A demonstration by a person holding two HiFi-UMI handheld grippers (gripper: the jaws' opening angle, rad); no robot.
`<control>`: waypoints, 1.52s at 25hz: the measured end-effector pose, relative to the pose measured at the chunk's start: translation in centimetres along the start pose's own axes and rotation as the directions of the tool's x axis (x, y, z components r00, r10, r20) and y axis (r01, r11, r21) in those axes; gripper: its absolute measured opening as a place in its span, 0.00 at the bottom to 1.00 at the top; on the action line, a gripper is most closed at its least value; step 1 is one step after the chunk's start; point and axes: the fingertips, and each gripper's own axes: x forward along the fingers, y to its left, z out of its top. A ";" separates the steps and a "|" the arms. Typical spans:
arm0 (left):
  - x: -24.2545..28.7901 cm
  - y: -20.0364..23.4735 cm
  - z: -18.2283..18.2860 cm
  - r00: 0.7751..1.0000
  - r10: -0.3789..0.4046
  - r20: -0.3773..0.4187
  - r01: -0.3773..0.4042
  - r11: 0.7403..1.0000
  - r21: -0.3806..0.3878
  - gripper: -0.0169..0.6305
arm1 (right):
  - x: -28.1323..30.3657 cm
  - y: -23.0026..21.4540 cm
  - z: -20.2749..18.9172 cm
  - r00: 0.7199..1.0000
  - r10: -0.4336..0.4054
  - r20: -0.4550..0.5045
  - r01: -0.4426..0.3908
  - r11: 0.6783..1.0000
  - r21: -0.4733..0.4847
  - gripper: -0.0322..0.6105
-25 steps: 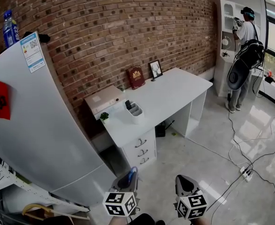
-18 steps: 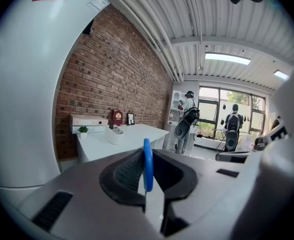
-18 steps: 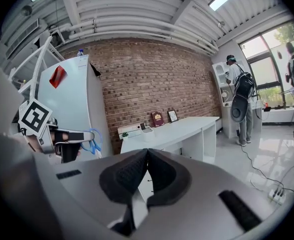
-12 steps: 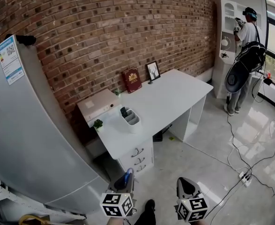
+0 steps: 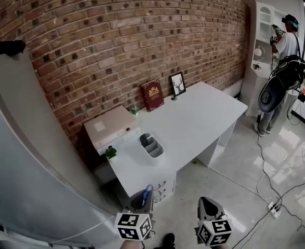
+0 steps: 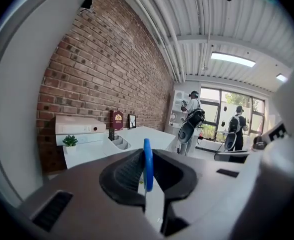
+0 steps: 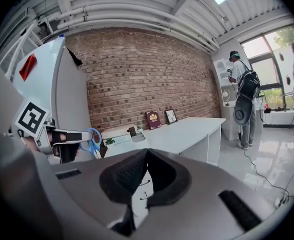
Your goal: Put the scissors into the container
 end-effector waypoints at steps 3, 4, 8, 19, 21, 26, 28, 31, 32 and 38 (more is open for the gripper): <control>1.9 1.5 1.2 1.000 -0.019 0.002 0.019 1.000 0.006 0.09 | 2.6 0.2 0.9 1.000 -0.013 -0.004 0.013 1.000 0.005 0.05; 2.5 1.9 1.6 1.000 -0.023 0.001 0.023 1.000 0.006 0.09 | 3.2 0.2 1.2 1.000 -0.017 -0.004 0.017 1.000 0.009 0.05; 4.4 3.6 2.7 1.000 -0.028 0.005 0.028 1.000 0.003 0.09 | 5.4 0.3 2.0 1.000 -0.022 -0.010 0.022 1.000 -0.004 0.05; 8.2 6.4 3.8 1.000 0.011 0.016 -0.010 1.000 -0.015 0.09 | 11.2 -0.5 3.2 1.000 0.009 -0.016 -0.009 1.000 -0.007 0.05; 8.8 6.8 4.3 0.999 0.028 0.023 -0.027 1.000 -0.015 0.09 | 12.3 -0.7 3.7 1.000 0.027 -0.014 -0.027 1.000 -0.013 0.05; 10.6 7.4 5.6 0.998 0.055 0.038 -0.054 0.998 -0.017 0.09 | 15.0 -1.9 4.7 0.999 0.049 -0.017 -0.049 0.999 -0.010 0.05; 11.3 7.8 6.1 0.997 0.068 0.044 -0.067 0.998 -0.019 0.09 | 16.1 -2.2 4.9 0.998 0.063 -0.023 -0.063 0.998 -0.009 0.05; 12.3 8.1 7.0 0.995 0.085 0.057 -0.083 0.996 -0.028 0.09 | 17.6 -2.8 5.5 0.996 0.081 -0.026 -0.081 0.997 -0.015 0.05; 12.6 8.2 7.4 0.994 0.089 0.062 -0.087 0.996 -0.032 0.09 | 18.0 -3.0 5.7 0.996 0.086 -0.027 -0.086 0.996 -0.017 0.05; 14.6 8.6 9.2 0.990 0.109 0.088 -0.106 0.994 -0.038 0.09 | 20.2 -4.0 6.2 0.993 0.114 -0.041 -0.115 0.993 -0.021 0.05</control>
